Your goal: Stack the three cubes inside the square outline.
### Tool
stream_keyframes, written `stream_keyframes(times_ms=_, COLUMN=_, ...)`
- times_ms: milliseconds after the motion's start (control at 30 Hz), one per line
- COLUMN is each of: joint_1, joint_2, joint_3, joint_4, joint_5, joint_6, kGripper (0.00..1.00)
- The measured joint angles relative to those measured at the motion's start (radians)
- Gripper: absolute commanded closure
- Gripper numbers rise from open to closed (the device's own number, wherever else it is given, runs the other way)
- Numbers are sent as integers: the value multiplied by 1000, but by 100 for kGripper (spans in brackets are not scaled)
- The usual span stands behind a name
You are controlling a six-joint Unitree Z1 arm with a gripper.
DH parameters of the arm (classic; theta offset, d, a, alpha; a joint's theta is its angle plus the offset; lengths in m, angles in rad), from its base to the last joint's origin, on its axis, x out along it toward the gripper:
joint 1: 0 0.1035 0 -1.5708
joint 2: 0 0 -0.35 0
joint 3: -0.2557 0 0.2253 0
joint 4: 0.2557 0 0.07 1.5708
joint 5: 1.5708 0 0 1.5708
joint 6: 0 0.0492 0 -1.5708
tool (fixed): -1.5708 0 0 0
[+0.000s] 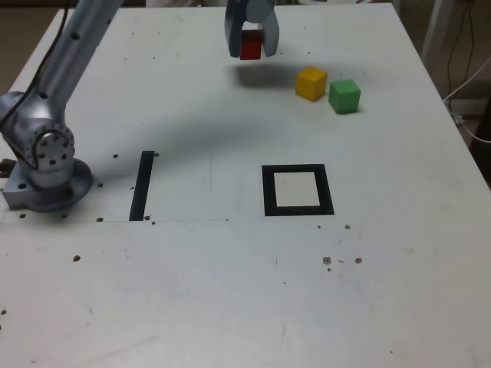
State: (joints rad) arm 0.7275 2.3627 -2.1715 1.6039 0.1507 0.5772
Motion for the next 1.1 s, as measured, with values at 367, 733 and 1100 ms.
stream_keyframes(times_ms=367, joint_1=-221, joint_2=-241, joint_3=271, joint_4=-14, joint_5=-45, joint_6=-150, kGripper=73)
stream_keyframes(times_ms=733, joint_1=-411, joint_2=-373, joint_3=492, joint_4=-115, joint_5=-139, joint_6=-281, kGripper=73)
stream_keyframes(times_ms=1100, joint_1=-510, joint_2=-398, joint_3=629, joint_4=-266, joint_5=-201, joint_6=-339, kGripper=73)
